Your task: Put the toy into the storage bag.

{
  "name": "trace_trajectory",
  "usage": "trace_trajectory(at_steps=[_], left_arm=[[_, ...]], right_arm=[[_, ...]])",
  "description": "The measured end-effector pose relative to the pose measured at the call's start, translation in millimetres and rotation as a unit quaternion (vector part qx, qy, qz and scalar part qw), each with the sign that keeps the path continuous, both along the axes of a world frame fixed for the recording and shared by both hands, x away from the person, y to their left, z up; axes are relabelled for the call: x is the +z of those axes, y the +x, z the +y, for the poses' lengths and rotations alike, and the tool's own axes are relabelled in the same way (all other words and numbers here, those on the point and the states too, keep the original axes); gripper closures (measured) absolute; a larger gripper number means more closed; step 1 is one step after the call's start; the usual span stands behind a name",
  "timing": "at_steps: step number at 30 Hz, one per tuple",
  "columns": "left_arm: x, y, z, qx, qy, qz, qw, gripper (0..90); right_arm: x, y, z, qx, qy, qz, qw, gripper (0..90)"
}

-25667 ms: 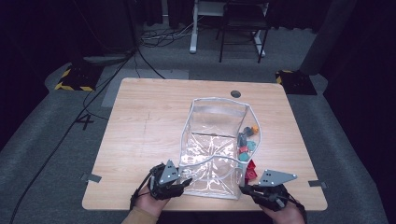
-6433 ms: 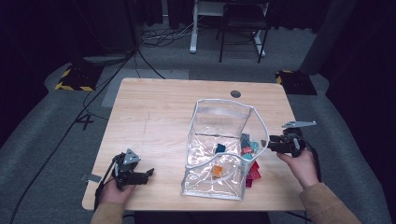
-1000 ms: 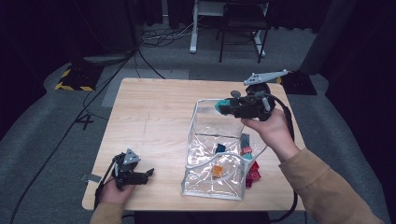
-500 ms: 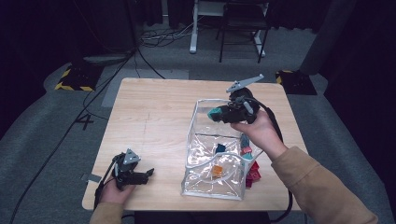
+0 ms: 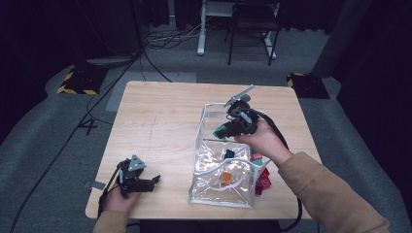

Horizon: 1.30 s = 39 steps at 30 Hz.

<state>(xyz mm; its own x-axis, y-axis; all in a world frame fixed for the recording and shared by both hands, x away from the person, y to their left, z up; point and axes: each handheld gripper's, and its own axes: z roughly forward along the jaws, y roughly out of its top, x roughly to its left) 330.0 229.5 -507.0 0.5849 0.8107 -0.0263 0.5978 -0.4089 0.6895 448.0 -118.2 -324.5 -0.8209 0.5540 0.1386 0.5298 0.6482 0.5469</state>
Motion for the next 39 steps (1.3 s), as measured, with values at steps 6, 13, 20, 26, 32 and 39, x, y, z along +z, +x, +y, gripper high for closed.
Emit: trace_trajectory(at_steps=[6, 13, 20, 26, 32, 39], left_arm=[[0.0, 0.0, 0.0, 0.000, 0.000, 0.000, 1.0000, 15.6], [0.0, 0.0, 0.0, 0.000, 0.000, 0.000, 1.0000, 15.6], [-0.1, -0.1, 0.1, -0.001, 0.000, 0.000, 1.0000, 15.5], [-0.1, -0.1, 0.1, -0.001, 0.000, 0.000, 1.0000, 15.5], [-0.2, 0.0, 0.1, 0.000, -0.001, 0.000, 1.0000, 15.5], [-0.2, 0.3, 0.2, -0.002, -0.001, 0.000, 1.0000, 15.4]], right_arm=[[-6.5, 0.7, 2.0, 0.010, -0.017, 0.024, 0.9995, 58.5], [-1.5, -0.7, -1.9, 0.003, 0.018, 0.036, 0.9992, 46.7], [28.5, -10.6, -19.5, -0.004, 0.064, -0.012, 0.9979, 45.7], [46.3, -18.7, -38.4, -0.016, 0.083, -0.050, 0.9952, 45.7], [58.8, -23.2, -61.9, -0.041, 0.104, -0.083, 0.9902, 45.6], [67.3, -24.2, -91.2, -0.073, 0.118, -0.104, 0.9849, 45.5]])
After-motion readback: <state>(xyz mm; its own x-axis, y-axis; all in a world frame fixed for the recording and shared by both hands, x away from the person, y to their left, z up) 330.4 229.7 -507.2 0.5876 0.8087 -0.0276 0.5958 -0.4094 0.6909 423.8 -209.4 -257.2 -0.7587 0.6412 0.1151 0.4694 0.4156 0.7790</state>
